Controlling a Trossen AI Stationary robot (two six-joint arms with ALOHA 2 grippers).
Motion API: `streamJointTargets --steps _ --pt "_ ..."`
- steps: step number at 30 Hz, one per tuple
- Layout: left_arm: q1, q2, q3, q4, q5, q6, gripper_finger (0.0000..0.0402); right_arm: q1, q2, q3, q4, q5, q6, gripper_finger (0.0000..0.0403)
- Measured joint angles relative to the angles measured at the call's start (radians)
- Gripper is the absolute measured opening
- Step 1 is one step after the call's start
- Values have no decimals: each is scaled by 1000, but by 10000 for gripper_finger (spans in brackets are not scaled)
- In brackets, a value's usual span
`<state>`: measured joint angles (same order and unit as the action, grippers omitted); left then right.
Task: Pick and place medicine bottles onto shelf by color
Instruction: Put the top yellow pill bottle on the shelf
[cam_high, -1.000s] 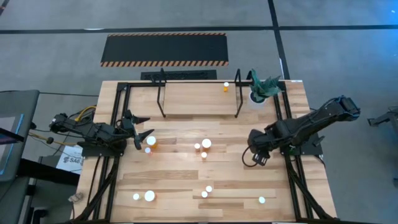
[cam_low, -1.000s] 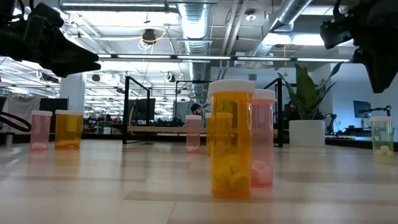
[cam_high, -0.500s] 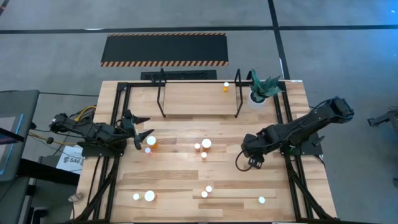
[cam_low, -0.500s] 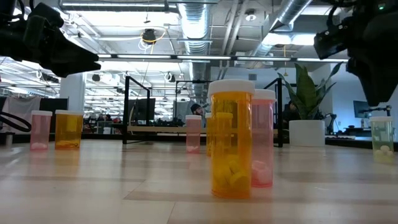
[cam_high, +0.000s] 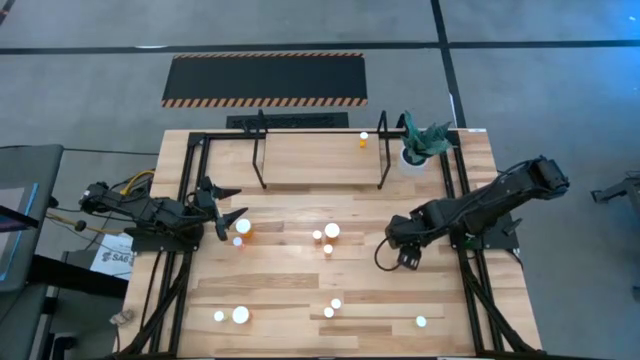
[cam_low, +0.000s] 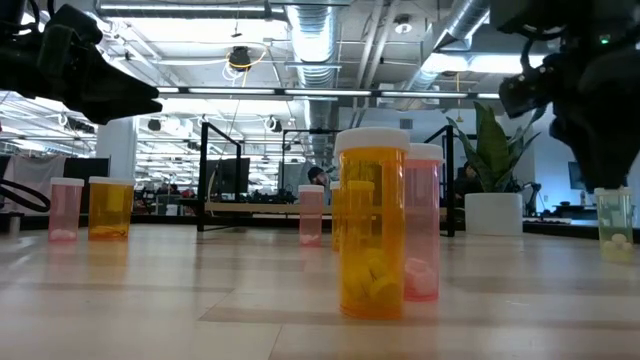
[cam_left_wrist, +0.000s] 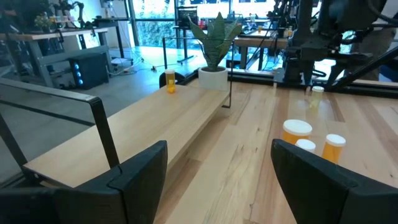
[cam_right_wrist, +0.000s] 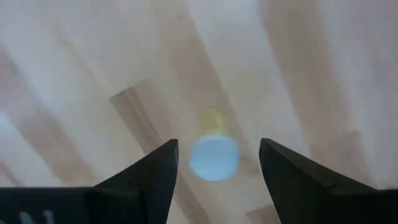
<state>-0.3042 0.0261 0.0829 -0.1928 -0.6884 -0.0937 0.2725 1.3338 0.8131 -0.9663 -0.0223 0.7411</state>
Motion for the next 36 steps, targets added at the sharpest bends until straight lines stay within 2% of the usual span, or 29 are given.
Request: streamJointTargets --steps 14,29,32,36 --pt "0 0 0 0 0 0 273 0 -1 -65 48 0 -10 240" --pt "0 0 0 0 0 0 273 0 -1 -65 59 1 -16 120" --pt "0 0 0 0 0 0 273 0 -1 -64 59 -1 -16 120" --pt "0 0 0 0 0 0 273 -7 0 -38 36 -9 -16 139"
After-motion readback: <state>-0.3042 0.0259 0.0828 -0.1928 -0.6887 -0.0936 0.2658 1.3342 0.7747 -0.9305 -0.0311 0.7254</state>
